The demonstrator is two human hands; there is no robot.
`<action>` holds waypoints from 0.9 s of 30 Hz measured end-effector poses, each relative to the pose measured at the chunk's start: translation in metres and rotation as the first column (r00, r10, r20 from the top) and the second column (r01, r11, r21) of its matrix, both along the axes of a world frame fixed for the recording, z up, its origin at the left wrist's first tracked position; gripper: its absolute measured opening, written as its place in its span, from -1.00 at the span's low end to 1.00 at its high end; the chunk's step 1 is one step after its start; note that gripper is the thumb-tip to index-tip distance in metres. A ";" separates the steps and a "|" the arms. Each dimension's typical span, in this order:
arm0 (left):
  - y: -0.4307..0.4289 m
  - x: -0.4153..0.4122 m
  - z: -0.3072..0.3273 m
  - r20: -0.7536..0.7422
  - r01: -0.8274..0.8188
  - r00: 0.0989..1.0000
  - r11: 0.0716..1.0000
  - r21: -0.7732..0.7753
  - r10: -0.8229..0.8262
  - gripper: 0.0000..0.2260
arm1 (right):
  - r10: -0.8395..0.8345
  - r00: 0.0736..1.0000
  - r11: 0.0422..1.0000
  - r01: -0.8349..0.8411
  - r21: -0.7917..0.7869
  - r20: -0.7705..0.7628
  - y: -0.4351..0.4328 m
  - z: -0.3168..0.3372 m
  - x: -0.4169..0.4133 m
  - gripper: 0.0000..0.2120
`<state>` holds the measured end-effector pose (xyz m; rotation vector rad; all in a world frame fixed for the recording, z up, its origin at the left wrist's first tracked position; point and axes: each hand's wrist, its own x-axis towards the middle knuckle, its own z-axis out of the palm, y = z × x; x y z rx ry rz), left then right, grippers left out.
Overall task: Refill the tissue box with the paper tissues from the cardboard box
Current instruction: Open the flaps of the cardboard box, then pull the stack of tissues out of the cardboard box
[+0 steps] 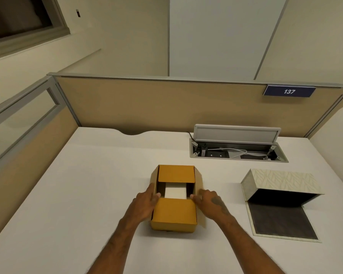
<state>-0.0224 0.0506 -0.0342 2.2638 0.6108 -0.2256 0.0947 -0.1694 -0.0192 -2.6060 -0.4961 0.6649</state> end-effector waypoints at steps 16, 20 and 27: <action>-0.022 -0.028 0.012 -0.018 0.413 0.879 0.741 0.530 -0.477 -0.17 | 0.299 0.729 0.954 -0.211 -0.214 0.616 0.040 0.004 0.043 -0.58; -0.034 -0.040 0.021 0.140 0.295 0.888 0.777 0.556 -0.438 -0.28 | 0.110 0.660 0.990 -0.137 -0.025 0.743 0.048 0.023 0.051 -0.72; -0.048 -0.091 0.039 0.356 0.204 0.900 0.965 0.164 -0.251 -0.75 | 0.069 0.732 0.983 -0.166 0.079 0.678 0.078 0.027 0.066 -0.87</action>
